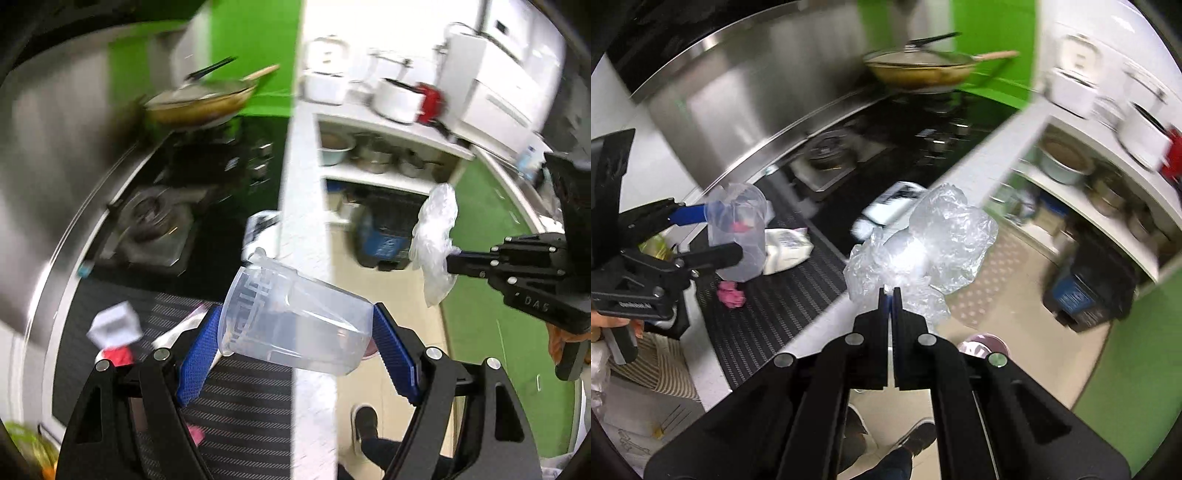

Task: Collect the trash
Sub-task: 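Carry the cup and bag with both grippers over the pink wastebasket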

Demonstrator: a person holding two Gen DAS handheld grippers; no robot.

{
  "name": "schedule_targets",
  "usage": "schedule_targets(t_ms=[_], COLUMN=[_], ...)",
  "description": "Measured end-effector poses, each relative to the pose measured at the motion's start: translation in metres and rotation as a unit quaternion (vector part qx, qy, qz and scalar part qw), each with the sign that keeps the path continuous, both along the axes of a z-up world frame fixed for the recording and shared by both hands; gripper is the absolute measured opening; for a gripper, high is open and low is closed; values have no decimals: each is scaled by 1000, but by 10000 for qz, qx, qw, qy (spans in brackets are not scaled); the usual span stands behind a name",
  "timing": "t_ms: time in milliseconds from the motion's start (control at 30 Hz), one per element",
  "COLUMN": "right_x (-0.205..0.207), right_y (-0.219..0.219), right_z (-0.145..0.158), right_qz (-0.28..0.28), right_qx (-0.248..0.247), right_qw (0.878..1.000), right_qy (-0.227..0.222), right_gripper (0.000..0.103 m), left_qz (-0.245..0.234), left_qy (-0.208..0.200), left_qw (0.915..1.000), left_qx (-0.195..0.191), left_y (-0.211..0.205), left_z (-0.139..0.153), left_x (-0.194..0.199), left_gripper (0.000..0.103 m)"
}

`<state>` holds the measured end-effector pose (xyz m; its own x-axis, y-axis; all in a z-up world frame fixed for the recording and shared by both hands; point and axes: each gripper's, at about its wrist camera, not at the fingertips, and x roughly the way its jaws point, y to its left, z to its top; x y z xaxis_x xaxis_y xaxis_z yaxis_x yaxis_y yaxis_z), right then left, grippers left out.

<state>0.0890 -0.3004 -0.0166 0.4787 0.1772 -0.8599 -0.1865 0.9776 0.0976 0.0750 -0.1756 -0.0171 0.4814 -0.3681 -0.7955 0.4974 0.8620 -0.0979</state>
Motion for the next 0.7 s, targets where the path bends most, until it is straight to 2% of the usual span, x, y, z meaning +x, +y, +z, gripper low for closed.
schedule_targets(t_ms=[167, 300, 467, 567, 700], right_x=[-28, -45, -49, -48, -42], right_y=[-63, -115, -173, -199, -223], right_z=[-3, -14, -46, -73, -115], right_qz=[-567, -838, -931, -910, -942], right_qx=[-160, -228, -218, -236, -192], right_qw=[9983, 9962, 9951, 9948, 9937], right_qy=[-36, 43, 249, 396, 570], right_gripper=[1, 1, 1, 1, 1], left_qz=[-498, -718, -819, -831, -901], left_qy=[-116, -108, 76, 201, 460], left_qw=[9987, 9973, 9966, 9963, 9948], left_qx=[-64, -70, 14, 44, 144], left_y=[-68, -125, -190, -216, -250], left_z=[1, -16, -61, -87, -142], left_x=[-4, -5, 0, 4, 14], left_gripper=[77, 77, 77, 77, 77])
